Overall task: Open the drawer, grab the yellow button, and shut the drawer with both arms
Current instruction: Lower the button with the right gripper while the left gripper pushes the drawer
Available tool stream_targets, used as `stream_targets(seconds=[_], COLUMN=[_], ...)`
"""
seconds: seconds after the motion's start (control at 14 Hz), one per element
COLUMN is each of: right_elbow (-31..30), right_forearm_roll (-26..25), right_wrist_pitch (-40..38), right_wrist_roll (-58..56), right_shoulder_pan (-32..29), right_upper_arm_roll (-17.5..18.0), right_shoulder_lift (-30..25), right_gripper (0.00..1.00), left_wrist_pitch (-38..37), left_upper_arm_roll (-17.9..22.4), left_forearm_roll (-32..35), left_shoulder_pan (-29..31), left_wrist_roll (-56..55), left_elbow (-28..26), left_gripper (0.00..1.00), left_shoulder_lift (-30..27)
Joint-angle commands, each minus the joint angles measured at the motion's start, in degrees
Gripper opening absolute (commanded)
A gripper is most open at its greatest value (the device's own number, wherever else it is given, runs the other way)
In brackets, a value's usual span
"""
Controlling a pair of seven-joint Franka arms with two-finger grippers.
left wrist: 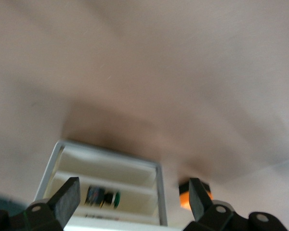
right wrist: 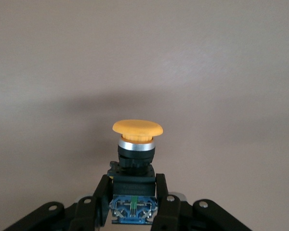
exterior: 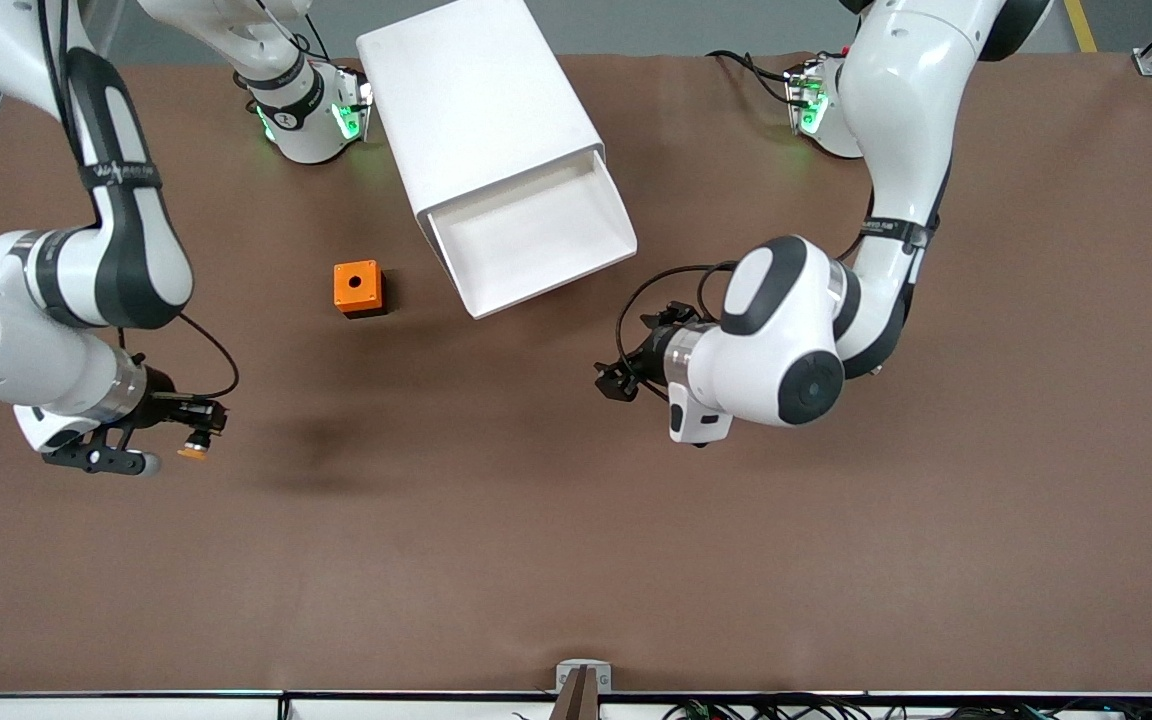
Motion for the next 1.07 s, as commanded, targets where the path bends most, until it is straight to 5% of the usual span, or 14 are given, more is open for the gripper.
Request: stream_targets(seconds=[0.0,0.43,1.0], right_elbow=[0.8,4.1,4.0], right_forearm_roll=[-0.7,-4.1,-4.1], right_wrist_pitch=[4.0,8.9,13.8], right_wrist_roll=[-6.2,-9.7,-4.8], right_shoulder_pan=[-3.8,-6.3,-5.3], right_upper_arm_roll=[1.4,1.4,1.4], right_shoulder_lift=[4.0,13.4,16.6], right_gripper=[0.0,0.02,0.02], left_wrist_pitch=[7.3,10.7,10.9], left_upper_arm_roll=[0.4,0.4,0.3], left_forearm_roll=[6.8,15.3,20.7], left_shoulder_pan=[-3.8,-7.8,-13.0], left_wrist_roll=[1.0,-2.2,-7.3], left_elbow=[-4.0,-5.0,-7.5], left_gripper=[0.99,0.99,1.0], left_shoulder_lift=[-3.1,-3.2,-4.8])
